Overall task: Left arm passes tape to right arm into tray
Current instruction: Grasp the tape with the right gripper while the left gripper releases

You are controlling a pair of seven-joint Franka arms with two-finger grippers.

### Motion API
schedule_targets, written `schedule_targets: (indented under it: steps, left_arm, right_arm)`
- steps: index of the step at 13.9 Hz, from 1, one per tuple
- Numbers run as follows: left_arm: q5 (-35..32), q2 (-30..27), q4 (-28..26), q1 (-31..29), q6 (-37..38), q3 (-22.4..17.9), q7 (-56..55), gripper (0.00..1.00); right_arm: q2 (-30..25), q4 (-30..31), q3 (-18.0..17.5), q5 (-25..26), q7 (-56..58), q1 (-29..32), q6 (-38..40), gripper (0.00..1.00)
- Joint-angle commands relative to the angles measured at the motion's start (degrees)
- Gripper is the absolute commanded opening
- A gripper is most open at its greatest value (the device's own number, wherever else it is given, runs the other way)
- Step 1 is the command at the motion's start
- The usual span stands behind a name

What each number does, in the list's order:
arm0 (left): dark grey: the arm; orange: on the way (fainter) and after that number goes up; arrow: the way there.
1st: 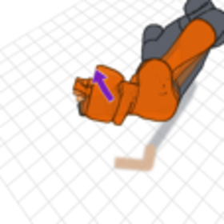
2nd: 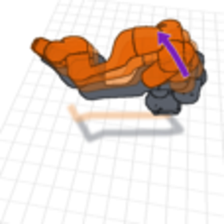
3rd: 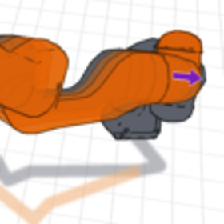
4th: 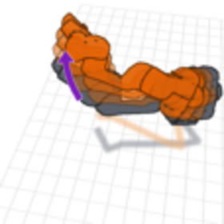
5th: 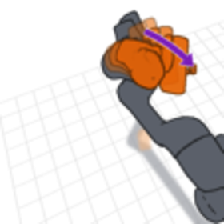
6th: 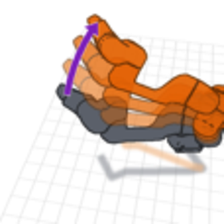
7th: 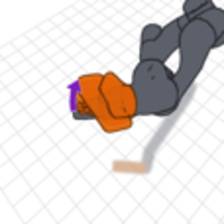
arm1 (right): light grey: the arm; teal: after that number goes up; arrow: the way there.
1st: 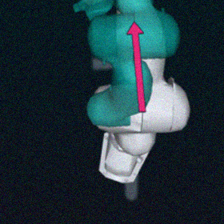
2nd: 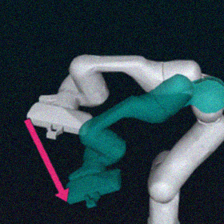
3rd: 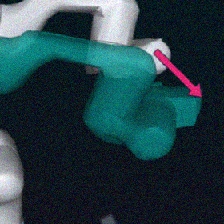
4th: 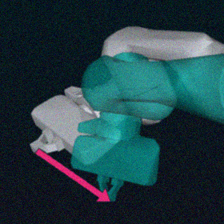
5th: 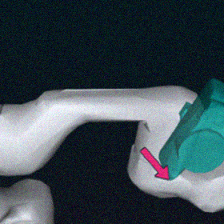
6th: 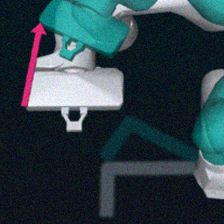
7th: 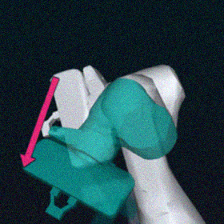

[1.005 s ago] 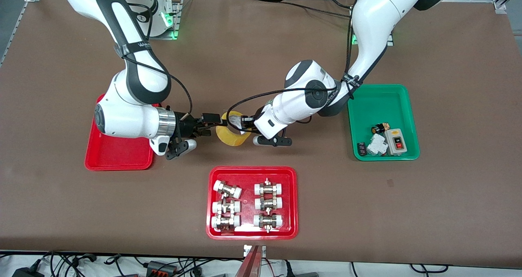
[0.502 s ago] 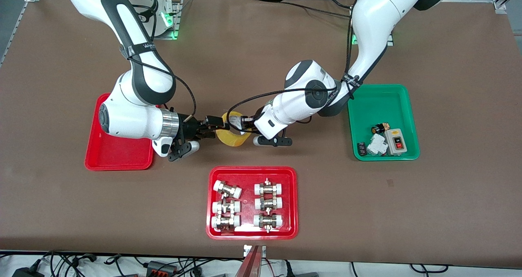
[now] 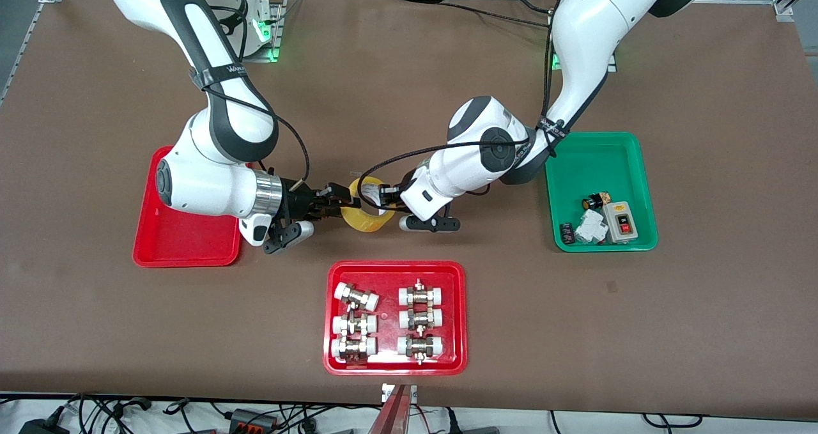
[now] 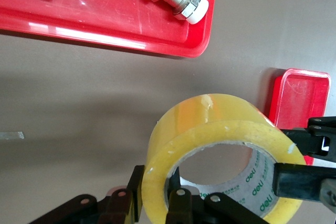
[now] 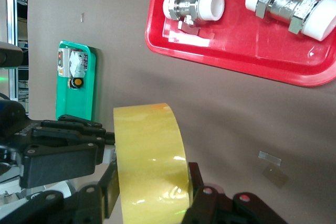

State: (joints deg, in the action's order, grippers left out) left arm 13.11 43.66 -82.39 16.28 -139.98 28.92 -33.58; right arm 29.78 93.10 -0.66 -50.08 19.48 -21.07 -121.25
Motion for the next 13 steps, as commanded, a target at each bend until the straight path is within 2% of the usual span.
schedule_targets:
  steps: [1, 4, 6, 8, 10, 13]
  left_arm:
    - [0.5, -0.2, 1.8, 0.7, 0.4, -0.2, -0.2, 0.99]
    - [0.5, -1.8, 1.8, -0.5, 0.8, -1.0, 0.1, 1.00]
    - [0.4, -4.0, 1.4, -3.4, 3.3, -1.6, 1.1, 1.00]
    - [0.3, -6.5, 1.7, -6.9, 11.1, -1.6, 5.3, 1.00]
    - [0.3, -10.0, 1.7, -10.8, 20.5, -1.8, 10.3, 1.00]
    - [-7.9, -13.0, 3.7, -15.5, 31.9, -1.1, 18.4, 1.00]
  right_arm:
    - [0.3, -0.8, 0.5, -0.8, 0.2, -0.4, -1.0, 0.00]
    - [0.2, -2.4, 0.5, -1.0, -0.2, -0.3, 0.0, 0.00]
    - [-0.3, -2.4, 0.9, -0.5, -1.0, 0.7, 2.0, 0.00]
    - [-1.3, -2.3, 1.2, 0.2, -0.4, 4.3, 8.6, 0.00]
    - [-1.7, -2.4, 1.2, 3.7, 1.0, 9.9, 17.3, 0.00]
    - [-2.0, -2.4, 1.2, 8.2, 6.9, 18.5, 27.5, 0.00]
